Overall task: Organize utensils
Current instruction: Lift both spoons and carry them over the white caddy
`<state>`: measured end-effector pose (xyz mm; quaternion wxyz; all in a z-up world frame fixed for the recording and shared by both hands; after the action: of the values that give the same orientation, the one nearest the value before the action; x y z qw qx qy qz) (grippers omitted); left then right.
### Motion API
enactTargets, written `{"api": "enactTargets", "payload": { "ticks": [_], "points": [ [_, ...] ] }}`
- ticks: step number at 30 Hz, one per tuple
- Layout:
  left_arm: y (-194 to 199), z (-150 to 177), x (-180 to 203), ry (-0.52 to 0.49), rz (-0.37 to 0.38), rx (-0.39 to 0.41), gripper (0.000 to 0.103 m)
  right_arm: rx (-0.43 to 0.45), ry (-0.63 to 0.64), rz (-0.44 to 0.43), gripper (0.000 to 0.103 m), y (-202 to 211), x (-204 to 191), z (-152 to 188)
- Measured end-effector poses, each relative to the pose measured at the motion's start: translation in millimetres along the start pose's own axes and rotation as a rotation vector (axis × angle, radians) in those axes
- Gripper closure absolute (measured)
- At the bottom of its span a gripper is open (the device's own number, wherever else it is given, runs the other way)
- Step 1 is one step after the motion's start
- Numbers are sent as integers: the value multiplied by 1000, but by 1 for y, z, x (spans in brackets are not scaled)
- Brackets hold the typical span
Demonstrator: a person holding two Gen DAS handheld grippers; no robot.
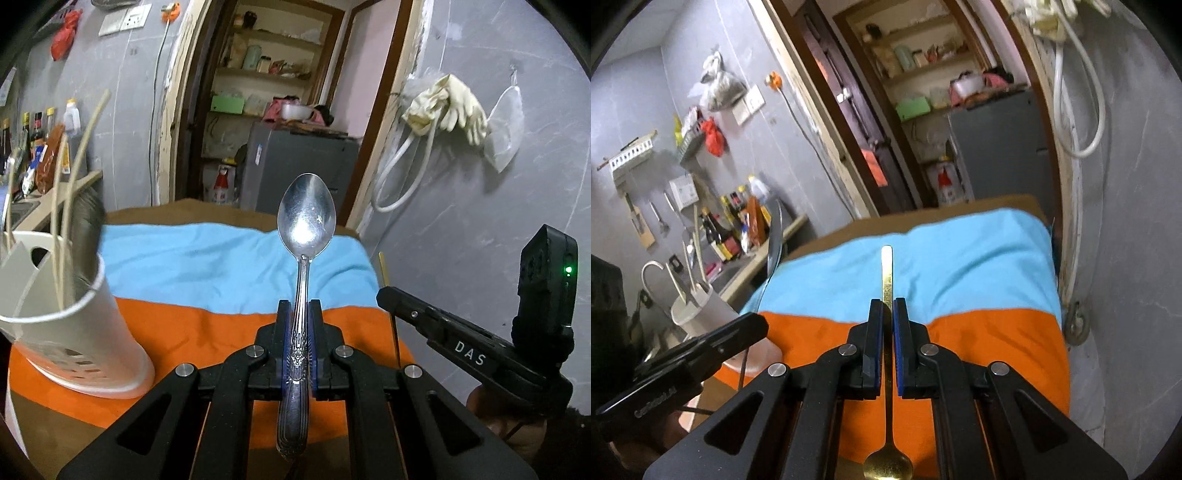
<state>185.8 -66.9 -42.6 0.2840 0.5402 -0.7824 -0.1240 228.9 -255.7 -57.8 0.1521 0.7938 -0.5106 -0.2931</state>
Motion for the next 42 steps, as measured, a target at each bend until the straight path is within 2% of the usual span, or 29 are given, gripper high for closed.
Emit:
{"api": "enactTargets", "payload": {
  "ticks": [11,17,21,28,32,37,42],
  "points": [
    [64,-27,9,-29,53,107,97,147,20,-45,100,33,-43,-30],
    [103,-35,-5,-5,33,147,97,202,25,-95,100,41,-75,-40],
    [133,-42,-21,20,1,191,97,263,4,-162,100,45,-95,-49],
    [175,-54,-74,61,-93,323,97,369,-42,-300,100,43,-135,-69],
    [191,-59,-125,104,-124,443,97,407,-31,-349,100,35,-164,-77],
    [195,-57,-181,171,-135,508,97,406,27,-370,100,16,-197,-71],
    [186,-50,-210,212,-132,526,97,366,56,-356,100,-12,-208,-54]
  ]
}}
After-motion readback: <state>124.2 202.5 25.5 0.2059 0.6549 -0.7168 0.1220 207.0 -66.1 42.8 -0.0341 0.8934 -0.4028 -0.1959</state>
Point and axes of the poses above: each gripper's, at about its wrist camera, not at the fingertips, and y roughly against the way its jaws point, x to its right, z to its underside, the point moved 1 cm from there along -y, roughly the way its jaws point, and after that the axes turned 8 degrees about z, right-handed, at the moved point
